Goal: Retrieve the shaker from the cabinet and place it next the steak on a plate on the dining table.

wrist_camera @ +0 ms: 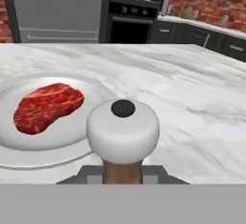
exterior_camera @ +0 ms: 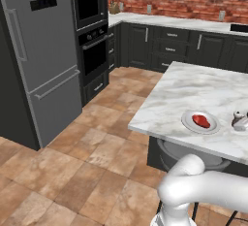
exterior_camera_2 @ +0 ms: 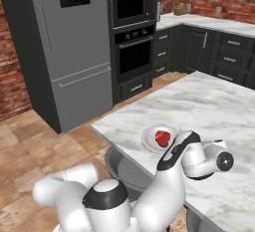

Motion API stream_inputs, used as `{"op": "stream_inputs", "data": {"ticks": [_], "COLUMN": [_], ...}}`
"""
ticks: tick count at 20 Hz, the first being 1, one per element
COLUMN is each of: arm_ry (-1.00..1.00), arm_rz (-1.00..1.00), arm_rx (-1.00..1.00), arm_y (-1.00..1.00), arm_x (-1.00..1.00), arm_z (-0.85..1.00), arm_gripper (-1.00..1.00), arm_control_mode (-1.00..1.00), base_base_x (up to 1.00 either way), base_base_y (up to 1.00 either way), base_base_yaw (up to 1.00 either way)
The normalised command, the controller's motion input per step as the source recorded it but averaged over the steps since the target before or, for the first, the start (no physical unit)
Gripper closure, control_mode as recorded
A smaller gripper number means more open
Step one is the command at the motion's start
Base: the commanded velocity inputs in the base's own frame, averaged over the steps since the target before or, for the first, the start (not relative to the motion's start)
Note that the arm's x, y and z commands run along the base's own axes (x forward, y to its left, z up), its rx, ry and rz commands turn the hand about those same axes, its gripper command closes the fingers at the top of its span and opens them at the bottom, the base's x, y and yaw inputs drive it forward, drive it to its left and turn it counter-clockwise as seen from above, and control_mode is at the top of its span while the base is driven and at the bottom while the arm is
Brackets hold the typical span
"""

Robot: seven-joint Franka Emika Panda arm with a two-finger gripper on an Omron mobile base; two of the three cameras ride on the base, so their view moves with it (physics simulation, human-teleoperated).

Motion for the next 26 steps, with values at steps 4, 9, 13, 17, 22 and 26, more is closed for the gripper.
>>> {"op": "stream_inputs", "data": {"ticks": [4, 9, 13, 17, 22, 26], "arm_ry": [0.01, 0.01, 0.05, 0.06, 0.06, 0.00], "arm_rz": [0.00, 0.00, 0.00, 0.00, 0.00, 0.00], "arm_rx": [0.00, 0.00, 0.00, 0.00, 0.00, 0.00], "arm_y": [-0.22, -0.03, 0.08, 0.16, 0.13, 0.00], "arm_x": [0.19, 0.18, 0.18, 0.15, 0.09, 0.00], "arm_z": [-0.38, -0.39, -0.32, -0.31, -0.34, -0.23], "arm_gripper": [1.00, 1.00, 1.00, 1.00, -1.00, -1.00], "arm_control_mode": [-1.00, -1.00, -1.00, -1.00, -1.00, -1.00], "base_base_x": [0.00, 0.00, 0.00, 0.00, 0.00, 0.00], "base_base_y": [0.00, 0.00, 0.00, 0.00, 0.00, 0.00], "base_base_yaw": [0.00, 0.00, 0.00, 0.00, 0.00, 0.00]}}
